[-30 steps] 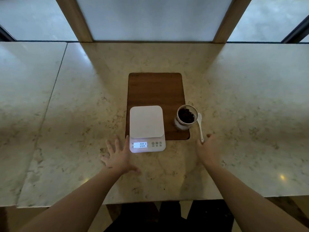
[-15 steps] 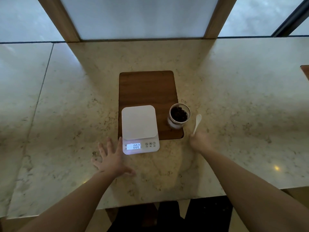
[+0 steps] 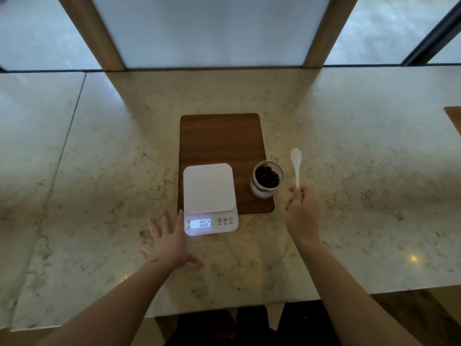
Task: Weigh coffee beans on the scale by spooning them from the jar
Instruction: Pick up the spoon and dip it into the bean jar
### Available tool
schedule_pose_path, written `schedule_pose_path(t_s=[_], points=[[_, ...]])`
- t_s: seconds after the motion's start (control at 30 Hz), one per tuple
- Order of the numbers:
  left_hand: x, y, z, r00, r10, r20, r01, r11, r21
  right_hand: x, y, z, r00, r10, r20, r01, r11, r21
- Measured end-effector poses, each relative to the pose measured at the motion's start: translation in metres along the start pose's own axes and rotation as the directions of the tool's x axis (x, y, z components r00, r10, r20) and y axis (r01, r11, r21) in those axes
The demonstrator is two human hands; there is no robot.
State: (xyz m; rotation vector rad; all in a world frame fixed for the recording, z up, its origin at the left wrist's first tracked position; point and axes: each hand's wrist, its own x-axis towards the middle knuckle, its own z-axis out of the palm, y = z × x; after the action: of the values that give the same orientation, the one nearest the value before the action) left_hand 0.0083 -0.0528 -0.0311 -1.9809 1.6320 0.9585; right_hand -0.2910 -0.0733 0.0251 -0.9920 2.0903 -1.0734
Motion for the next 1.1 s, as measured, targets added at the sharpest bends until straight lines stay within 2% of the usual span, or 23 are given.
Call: schedule_pose_path(t_s=[0.13, 0.27, 0.4, 0.7, 1.1], points=[[-0.002, 0.001, -0.003, 1.0, 0.0, 0.001, 0.0, 1.0, 0.021, -0.002, -0.009, -0.004, 0.991, -0.116, 0.066, 0.125, 0.978, -0.169], [-0.004, 0.002, -0.003, 1.0, 0.001, -0.003, -0.001, 1.0, 0.027, -0.002, -0.017, -0.017, 0.963, -0.237, 0.129, 0.267, 0.91, -0.316], [-0.004, 0.003, -0.004, 1.0, -0.005, 0.003, 0.004, 0.999, 0.034, 0.008, -0.026, -0.028, 0.948, -0.274, 0.162, 0.318, 0.849, -0.423], [-0.002, 0.001, -0.001, 1.0, -0.011, -0.005, 0.011, 0.999, 0.039, 0.019, -0.031, -0.03, 0.922, -0.333, 0.195, 0.385, 0.747, -0.542], [0.002, 0.001, -0.002, 0.999, -0.031, 0.026, 0.03, 0.998, 0.052, 0.027, -0.038, -0.02, 0.903, -0.356, 0.24, 0.429, 0.748, -0.506]])
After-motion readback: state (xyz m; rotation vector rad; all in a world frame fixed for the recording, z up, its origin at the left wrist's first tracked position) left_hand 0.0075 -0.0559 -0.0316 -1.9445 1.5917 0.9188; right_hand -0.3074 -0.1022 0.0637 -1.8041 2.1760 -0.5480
